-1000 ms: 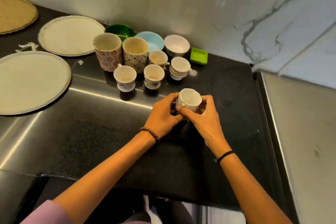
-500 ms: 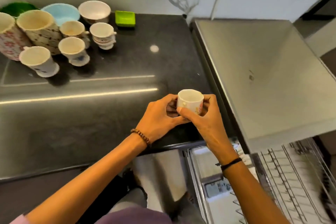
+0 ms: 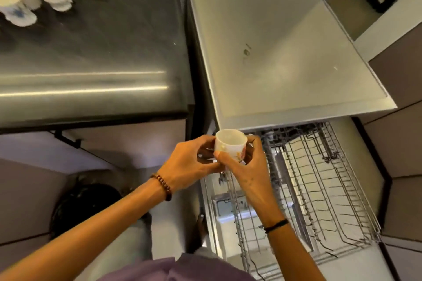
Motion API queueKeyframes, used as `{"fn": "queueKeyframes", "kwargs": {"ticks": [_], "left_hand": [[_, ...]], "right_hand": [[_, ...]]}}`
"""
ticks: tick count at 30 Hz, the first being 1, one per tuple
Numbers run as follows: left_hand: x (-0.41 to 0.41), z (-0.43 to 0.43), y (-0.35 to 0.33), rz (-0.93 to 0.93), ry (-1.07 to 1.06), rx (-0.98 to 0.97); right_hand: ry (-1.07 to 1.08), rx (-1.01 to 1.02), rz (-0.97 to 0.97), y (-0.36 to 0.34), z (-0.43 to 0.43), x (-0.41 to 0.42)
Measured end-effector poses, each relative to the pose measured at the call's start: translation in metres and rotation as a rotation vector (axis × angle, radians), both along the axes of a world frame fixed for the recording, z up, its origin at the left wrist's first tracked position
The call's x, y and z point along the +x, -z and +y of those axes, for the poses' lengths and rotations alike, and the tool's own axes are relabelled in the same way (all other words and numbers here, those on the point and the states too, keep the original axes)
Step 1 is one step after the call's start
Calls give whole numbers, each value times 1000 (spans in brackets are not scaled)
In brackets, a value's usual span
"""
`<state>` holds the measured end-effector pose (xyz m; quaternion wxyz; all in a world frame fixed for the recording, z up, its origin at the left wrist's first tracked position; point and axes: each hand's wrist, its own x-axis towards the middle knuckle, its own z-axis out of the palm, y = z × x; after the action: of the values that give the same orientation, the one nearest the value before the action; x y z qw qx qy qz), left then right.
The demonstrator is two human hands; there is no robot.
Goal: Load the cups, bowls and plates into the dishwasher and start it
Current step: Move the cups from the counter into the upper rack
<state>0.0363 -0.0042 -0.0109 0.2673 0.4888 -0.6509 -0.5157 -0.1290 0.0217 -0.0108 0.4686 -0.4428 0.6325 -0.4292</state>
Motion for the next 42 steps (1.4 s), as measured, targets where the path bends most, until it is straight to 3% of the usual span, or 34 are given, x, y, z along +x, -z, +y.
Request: {"fn": "queueKeyframes", "kwargs": {"ticks": [7, 13, 17, 21, 27, 35, 42], "left_hand": [[-82, 13, 58, -131, 85, 96], [-104, -14, 119, -770, 383, -82], [-104, -25, 142, -955, 507, -165], [-100, -24, 154, -933, 521, -166], [-95, -26, 154, -863, 506, -121], [-91, -25, 158, -812, 480, -114], [-90, -25, 157, -791, 465, -100]], "right_hand": [[-1, 150, 60, 53, 23, -77], [-44, 316, 227, 111, 4, -128], [-88, 387, 404, 148, -24, -156], [-199, 441, 623, 180, -59, -164], [-204, 405, 604, 209, -80, -153], [-177, 502, 698, 234, -92, -140], [-95, 519, 626, 229, -94, -137]]}}
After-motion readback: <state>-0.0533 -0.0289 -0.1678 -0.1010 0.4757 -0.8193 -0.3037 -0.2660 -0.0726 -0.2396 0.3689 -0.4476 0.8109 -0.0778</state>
